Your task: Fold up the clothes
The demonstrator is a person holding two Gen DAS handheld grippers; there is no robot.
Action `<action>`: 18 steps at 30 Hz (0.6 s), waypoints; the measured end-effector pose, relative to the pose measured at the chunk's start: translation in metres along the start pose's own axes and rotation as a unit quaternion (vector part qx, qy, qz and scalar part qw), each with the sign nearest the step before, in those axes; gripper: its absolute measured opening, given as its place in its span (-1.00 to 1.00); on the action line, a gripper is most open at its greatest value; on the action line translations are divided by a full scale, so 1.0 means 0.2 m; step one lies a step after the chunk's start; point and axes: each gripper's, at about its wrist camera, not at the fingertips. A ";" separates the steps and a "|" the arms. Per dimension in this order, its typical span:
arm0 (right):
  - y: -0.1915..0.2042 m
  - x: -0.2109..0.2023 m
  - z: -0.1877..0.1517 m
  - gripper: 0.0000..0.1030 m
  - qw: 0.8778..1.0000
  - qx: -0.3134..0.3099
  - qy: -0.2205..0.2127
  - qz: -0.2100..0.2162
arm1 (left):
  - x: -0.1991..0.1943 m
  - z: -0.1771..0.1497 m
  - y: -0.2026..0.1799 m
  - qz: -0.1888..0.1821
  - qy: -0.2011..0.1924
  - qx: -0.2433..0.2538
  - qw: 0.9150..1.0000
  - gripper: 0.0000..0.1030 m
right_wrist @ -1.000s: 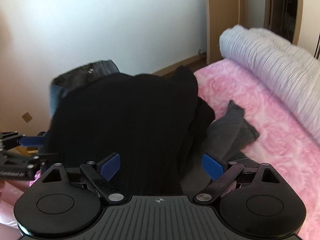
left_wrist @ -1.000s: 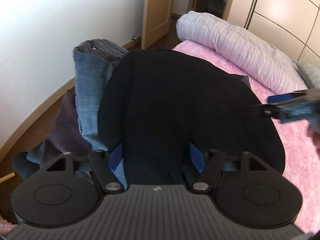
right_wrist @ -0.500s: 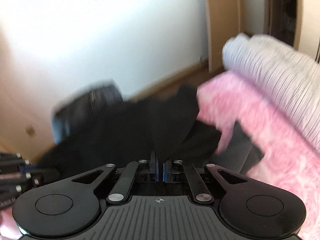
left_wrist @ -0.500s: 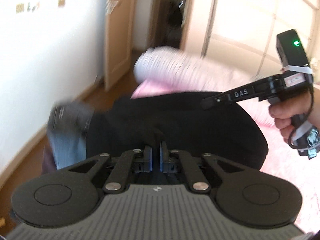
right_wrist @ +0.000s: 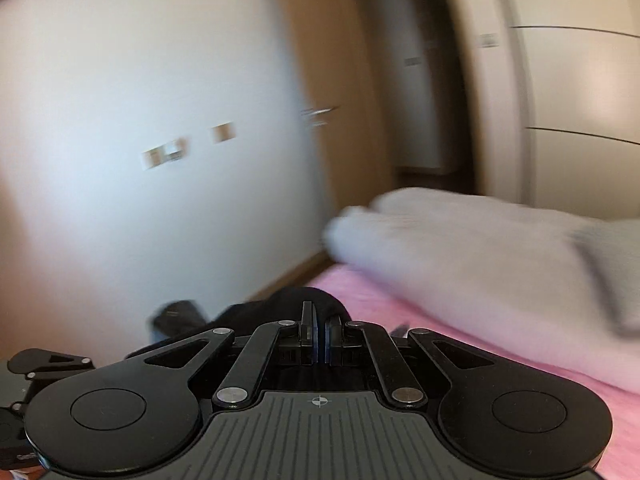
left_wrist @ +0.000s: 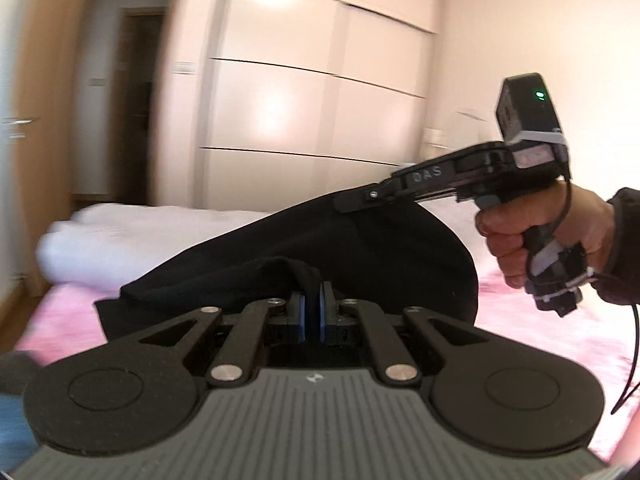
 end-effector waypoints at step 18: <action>-0.84 -1.25 -0.98 -0.96 0.970 0.114 0.043 -0.211 | 1.10 -0.74 -1.22 -0.161 0.263 0.011 0.951 -0.83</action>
Point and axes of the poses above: each gripper's, at about its wrist camera, not at the fingertips, and x roughly the way its jaws point, y to its left, z to its top
